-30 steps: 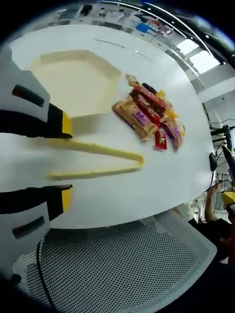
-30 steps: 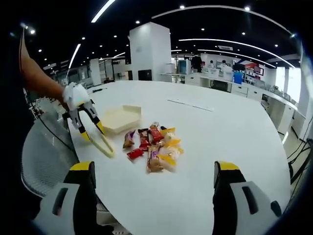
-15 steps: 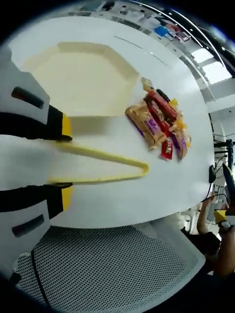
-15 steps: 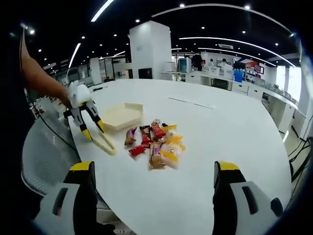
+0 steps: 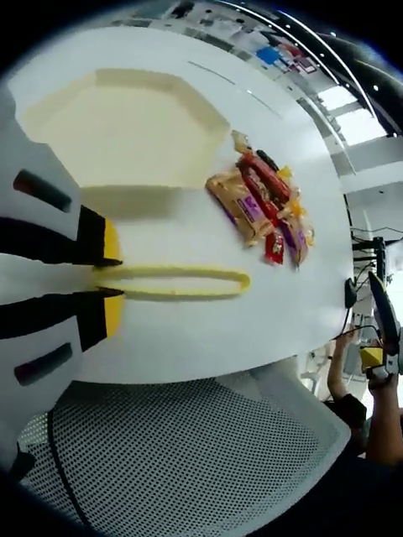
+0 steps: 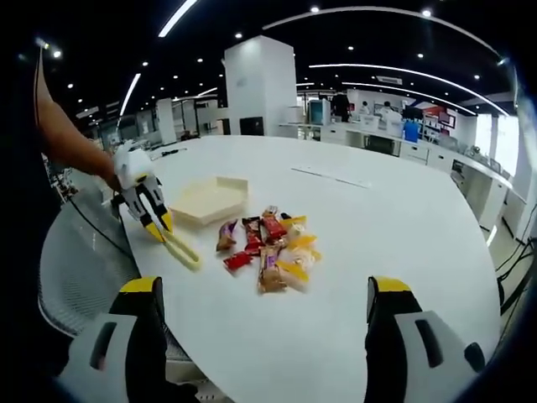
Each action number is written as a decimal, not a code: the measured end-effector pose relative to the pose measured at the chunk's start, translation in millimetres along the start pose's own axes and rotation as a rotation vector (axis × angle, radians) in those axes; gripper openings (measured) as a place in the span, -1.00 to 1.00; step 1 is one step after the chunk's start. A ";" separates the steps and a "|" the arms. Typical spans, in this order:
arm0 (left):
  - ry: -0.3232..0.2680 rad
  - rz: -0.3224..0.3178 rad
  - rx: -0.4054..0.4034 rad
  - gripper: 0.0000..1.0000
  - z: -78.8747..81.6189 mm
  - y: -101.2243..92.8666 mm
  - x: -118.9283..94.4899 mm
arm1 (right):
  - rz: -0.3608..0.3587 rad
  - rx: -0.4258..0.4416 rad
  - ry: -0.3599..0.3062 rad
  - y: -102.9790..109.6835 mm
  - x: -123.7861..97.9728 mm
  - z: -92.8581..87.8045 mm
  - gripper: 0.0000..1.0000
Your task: Place the target food into the container with the food tongs after gripping and lifting it, then release it inside without dropping or visibly crushing the food.
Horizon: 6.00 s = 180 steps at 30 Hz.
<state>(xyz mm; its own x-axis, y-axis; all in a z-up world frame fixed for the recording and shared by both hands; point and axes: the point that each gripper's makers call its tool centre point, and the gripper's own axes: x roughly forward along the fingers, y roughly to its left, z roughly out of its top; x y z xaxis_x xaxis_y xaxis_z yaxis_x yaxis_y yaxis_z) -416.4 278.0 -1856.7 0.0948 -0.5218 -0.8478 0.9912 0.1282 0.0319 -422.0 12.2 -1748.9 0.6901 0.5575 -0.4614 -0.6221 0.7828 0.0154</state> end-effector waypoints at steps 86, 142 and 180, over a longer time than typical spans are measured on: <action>-0.645 -0.278 -0.041 -0.95 229.7 5.0 -197.2 | 0.705 -0.095 -0.351 124.8 9.9 238.2 -0.64; -0.624 -0.293 -0.021 -0.87 230.7 -8.1 -203.6 | 0.741 -0.060 -0.341 145.2 13.1 235.6 -0.44; -0.762 -0.254 -0.067 -0.61 244.4 2.2 -210.5 | 0.725 0.000 -0.431 136.4 6.0 256.4 -0.52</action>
<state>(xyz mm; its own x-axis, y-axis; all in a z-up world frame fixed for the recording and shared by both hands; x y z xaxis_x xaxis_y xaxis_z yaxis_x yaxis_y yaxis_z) -411.7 182.0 -1548.8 -0.0718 -0.9706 -0.2298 0.9857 -0.0338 -0.1650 -407.9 193.3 -1522.1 0.2002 0.9789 0.0416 -0.9657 0.1900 0.1771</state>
